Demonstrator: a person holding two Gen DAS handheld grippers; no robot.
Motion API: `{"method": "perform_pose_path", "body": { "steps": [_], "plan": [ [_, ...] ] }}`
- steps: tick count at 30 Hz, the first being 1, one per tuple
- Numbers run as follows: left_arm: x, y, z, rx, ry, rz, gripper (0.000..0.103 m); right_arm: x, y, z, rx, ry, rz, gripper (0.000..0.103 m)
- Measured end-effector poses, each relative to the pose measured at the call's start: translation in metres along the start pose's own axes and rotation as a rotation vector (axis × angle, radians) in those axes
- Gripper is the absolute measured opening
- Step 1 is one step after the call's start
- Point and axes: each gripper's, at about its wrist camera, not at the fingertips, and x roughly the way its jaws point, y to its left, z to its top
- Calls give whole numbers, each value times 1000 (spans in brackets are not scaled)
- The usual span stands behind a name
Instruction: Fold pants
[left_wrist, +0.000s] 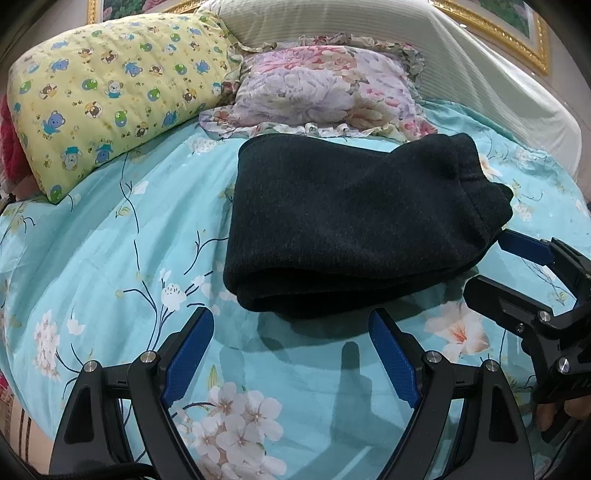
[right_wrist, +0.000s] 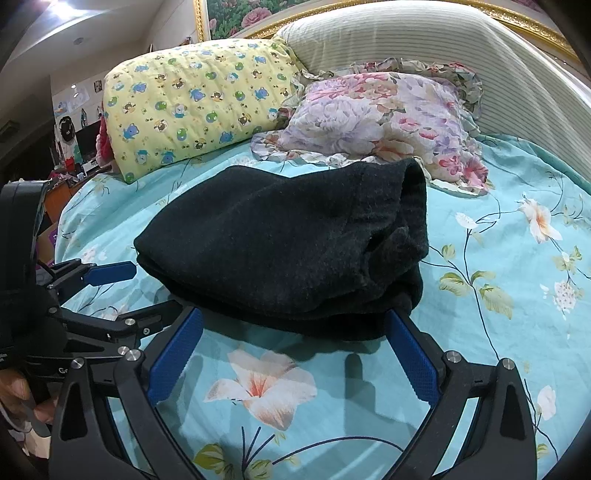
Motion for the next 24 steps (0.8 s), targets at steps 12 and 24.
{"method": "perform_pose_path", "body": {
  "steps": [12,24],
  "plan": [
    [-1,1,1,-2,-3,-3,87,-1,0,-1,0,-3,1,99],
    [-1,4,4,-8,-6,-5,87,-1,0,1,4,-6,4,99]
  ]
}}
